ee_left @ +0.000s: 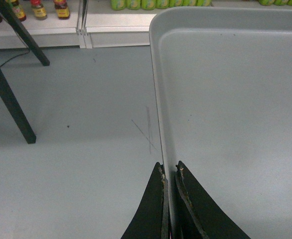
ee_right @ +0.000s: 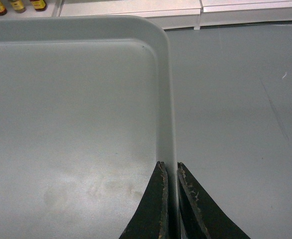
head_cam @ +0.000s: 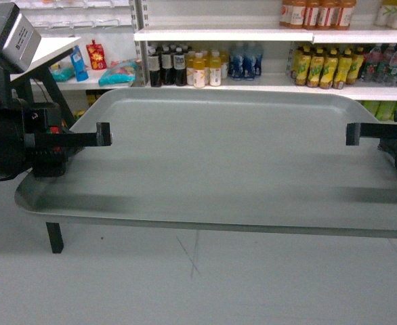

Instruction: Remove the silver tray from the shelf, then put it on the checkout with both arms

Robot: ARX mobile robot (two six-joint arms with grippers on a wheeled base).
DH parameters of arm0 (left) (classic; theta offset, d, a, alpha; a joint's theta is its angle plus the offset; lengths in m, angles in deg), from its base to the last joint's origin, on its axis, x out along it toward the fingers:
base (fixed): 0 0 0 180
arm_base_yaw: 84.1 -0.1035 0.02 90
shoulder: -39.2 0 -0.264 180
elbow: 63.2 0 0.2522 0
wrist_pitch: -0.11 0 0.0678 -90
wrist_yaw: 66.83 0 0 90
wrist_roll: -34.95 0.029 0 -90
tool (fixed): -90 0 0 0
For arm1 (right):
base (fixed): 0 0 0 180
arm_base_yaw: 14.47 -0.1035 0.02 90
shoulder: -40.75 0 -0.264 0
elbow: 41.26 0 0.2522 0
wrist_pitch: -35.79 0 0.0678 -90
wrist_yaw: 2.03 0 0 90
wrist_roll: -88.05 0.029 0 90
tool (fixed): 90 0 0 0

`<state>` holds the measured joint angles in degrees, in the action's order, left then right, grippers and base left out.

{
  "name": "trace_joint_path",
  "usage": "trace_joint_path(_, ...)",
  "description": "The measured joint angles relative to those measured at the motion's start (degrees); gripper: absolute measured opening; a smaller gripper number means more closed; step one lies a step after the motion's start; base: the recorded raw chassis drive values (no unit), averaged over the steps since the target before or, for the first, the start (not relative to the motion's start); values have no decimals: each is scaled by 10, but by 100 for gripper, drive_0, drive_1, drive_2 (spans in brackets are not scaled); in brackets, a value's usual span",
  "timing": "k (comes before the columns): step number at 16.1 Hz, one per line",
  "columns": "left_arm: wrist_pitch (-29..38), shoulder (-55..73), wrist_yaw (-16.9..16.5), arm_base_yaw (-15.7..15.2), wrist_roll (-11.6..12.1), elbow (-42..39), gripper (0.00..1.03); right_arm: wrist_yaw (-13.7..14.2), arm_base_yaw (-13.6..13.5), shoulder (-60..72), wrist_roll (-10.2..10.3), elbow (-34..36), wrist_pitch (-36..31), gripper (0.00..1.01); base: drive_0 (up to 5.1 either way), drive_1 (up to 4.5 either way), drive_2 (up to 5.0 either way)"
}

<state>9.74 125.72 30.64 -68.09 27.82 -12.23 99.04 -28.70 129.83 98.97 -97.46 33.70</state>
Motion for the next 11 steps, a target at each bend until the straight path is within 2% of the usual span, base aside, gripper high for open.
trace_joint_path(4, -2, 0, 0, 0, 0, 0, 3, 0, 0, 0, 0, 0, 3, 3, 8, -372, 387)
trace_joint_path(11, 0, -1, 0, 0, 0, 0, 3, 0, 0, 0, 0, 0, 1, 3, 0, 0, 0)
